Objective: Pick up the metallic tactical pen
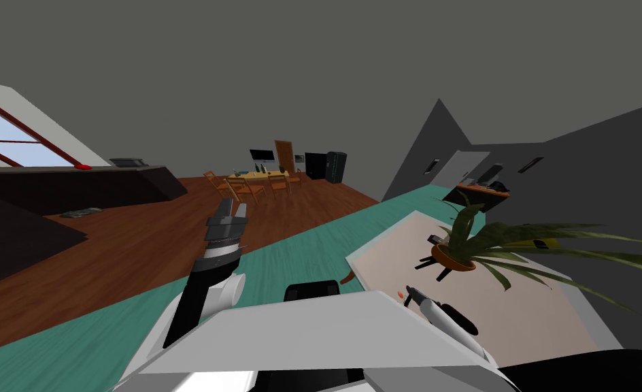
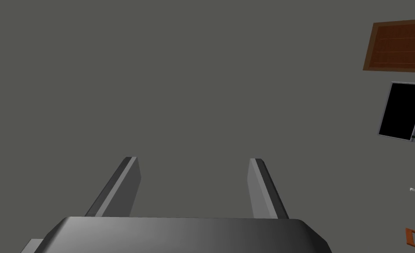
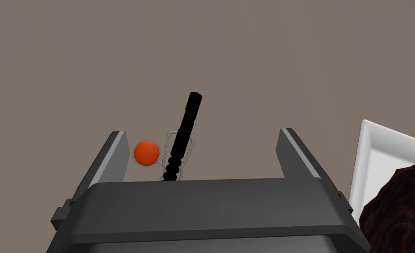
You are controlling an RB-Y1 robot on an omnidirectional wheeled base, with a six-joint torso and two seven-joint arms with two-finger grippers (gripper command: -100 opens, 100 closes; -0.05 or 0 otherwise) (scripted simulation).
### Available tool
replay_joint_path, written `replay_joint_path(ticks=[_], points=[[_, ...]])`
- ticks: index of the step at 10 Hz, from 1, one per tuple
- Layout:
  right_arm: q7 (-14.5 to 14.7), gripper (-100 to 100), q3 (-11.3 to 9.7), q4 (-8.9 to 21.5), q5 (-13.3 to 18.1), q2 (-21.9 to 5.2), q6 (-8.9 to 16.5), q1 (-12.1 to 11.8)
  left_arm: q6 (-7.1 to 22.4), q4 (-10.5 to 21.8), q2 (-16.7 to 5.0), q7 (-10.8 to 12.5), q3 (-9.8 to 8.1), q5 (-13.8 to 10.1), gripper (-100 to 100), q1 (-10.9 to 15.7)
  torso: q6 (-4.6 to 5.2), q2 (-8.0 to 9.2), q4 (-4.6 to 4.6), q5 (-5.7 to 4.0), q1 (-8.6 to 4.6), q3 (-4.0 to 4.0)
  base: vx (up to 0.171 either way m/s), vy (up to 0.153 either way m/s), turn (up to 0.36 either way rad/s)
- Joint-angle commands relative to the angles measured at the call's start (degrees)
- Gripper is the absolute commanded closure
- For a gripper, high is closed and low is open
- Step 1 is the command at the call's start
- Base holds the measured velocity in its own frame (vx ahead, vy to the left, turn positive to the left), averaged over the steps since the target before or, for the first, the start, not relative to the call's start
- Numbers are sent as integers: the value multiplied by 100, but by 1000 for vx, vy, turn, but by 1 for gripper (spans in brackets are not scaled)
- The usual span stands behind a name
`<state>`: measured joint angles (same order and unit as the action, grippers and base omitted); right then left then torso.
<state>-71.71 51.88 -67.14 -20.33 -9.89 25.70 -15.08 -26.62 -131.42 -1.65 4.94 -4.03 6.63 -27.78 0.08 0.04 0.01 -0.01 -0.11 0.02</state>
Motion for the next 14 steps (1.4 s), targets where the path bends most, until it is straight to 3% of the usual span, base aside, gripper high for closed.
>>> replay_joint_path(ticks=[1,2,6,7,12,13,14], points=[[-264,-100,95,286,-138,-60,184,95,0,0,0,0,0,0,0,0,0,0,0,0,0,0,-5,-30,39],[-264,-100,95,372,-138,-60,184,95,0,0,0,0,0,0,0,0,-1,-1,0,0,0,0,-4,-22,27],[-964,-100,436,1100,-341,-142,854,419,0,0,0,0,0,0,0,0,-1,0,0,0,-2,0,-9,-34,46],[-982,-100,436,1121,-341,-142,854,419,0,0,0,0,0,0,0,0,0,2,0,-1,-6,1,-13,-33,8],[-1485,-100,653,1624,-482,-211,1321,657,0,0,0,0,0,0,0,0,0,0,0,2,4,0,-9,-23,15],[-1420,-100,630,1660,-472,-246,1235,669,0,0,0,0,0,0,0,0,0,-1,0,2,4,-1,-2,-9,4],[-1440,0,634,1670,-473,-249,1253,674,0,0,0,0,0,0,0,0,0,-2,0,2,8,-1,0,0,0]])
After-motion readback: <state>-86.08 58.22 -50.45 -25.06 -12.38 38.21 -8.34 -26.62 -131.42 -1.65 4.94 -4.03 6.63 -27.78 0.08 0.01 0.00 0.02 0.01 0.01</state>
